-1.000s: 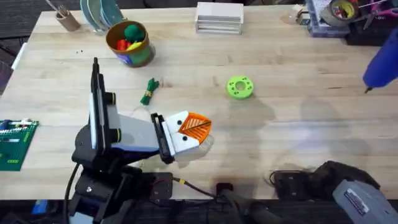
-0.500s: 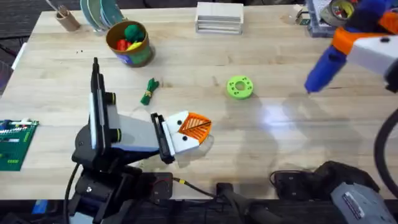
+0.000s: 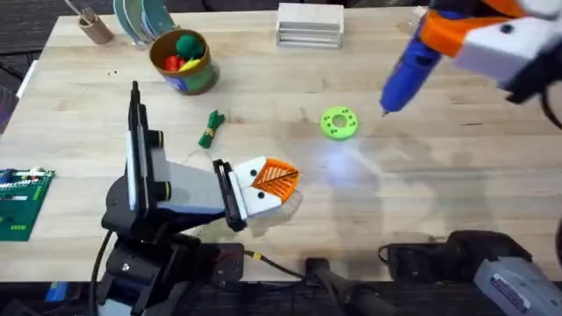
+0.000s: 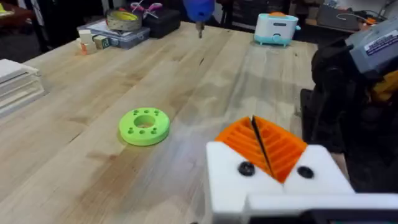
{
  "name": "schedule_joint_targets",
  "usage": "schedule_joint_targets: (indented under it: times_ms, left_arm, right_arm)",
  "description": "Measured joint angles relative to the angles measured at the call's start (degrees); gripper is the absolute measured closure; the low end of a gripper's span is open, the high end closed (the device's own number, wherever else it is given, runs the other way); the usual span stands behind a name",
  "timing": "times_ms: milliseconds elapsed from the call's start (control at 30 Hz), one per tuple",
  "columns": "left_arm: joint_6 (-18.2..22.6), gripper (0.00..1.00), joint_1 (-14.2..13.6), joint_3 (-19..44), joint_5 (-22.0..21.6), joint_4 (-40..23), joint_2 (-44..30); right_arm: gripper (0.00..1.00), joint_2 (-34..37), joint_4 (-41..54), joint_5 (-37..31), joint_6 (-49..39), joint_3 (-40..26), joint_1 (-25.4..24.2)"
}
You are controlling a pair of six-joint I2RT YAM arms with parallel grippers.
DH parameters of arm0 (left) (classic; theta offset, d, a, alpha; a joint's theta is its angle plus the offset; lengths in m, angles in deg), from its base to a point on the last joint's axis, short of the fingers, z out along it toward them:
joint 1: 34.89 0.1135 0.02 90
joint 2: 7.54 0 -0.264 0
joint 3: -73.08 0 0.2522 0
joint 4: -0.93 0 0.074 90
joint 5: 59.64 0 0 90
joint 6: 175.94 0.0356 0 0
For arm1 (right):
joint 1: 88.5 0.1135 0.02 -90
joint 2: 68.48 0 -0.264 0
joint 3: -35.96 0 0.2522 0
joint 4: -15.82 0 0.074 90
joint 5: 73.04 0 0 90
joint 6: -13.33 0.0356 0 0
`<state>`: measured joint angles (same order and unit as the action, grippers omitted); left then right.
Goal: Pick up the gripper from the table and insert it into the empty holder that is missing its gripper. Then pick up a screw, insert it into the mounting hole, and use the screwdriver to tighten it. Finally, clean up the table by picking up the vegetable and placing it into the bucket.
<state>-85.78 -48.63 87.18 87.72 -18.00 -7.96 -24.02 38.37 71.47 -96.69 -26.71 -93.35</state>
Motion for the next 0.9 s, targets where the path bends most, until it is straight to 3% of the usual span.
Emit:
schedule_joint_targets:
  times_ms: [433,600,900]
  left_arm:
    - [-0.01,0.989,0.00,0.00,0.00,0.00,0.01]
    - [0.00,0.989,0.00,0.00,0.00,0.00,0.00]
    - [0.00,0.989,0.00,0.00,0.00,0.00,0.00]
  right_arm:
    - [0.863,13.91,-17.76,0.03,3.64,0.25,18.08]
    - [0.868,14.48,-24.40,-0.65,4.96,0.37,24.76]
    - [0.874,14.54,-28.04,-2.17,6.64,0.37,32.82]
